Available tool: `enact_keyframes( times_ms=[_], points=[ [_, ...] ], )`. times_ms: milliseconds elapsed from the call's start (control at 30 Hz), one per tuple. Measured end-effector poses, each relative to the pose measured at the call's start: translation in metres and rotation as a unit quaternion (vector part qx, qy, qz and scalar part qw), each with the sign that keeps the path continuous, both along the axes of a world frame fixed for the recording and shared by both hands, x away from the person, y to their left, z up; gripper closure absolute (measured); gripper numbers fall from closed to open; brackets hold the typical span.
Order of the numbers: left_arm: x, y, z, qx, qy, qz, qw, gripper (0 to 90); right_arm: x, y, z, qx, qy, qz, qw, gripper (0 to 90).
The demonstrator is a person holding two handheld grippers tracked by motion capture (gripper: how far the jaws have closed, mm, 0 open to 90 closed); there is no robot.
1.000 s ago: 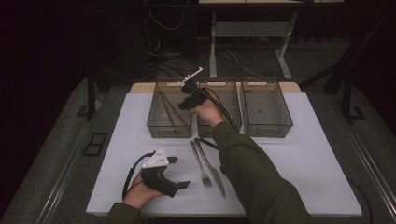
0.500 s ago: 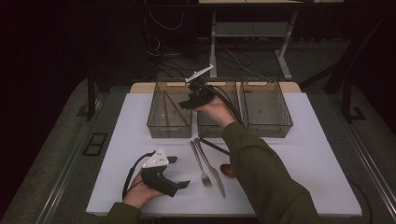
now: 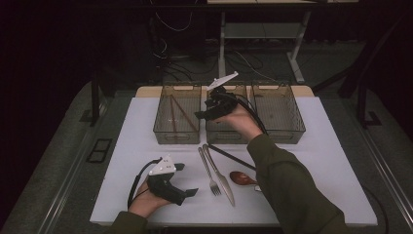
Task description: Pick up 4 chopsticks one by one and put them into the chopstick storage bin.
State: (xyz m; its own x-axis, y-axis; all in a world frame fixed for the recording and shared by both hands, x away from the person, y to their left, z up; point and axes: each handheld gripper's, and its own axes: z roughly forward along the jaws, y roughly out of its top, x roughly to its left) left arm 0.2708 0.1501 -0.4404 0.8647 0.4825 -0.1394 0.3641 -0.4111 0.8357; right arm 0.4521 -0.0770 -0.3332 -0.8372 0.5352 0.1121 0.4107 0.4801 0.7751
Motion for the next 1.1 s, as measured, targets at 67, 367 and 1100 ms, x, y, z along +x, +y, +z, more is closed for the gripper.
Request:
enact_keyframes(
  times_ms=[67,367,1100],
  points=[
    [0.001,0.001,0.0,0.005,-0.001,-0.003,1.0,0.2,-0.003,-0.006,0.001,0.0,-0.001,0.001,1.0,31.1],
    [0.0,0.0,-0.001,0.001,0.002,0.004,1.0,0.2,-0.021,-0.031,0.006,0.008,-0.015,0.007,0.9998,29.2],
    [0.001,0.0,-0.001,0.002,0.005,0.006,1.0,0.2,-0.062,-0.081,-0.009,0.028,-0.028,0.026,0.9989,27.0]
  ],
)
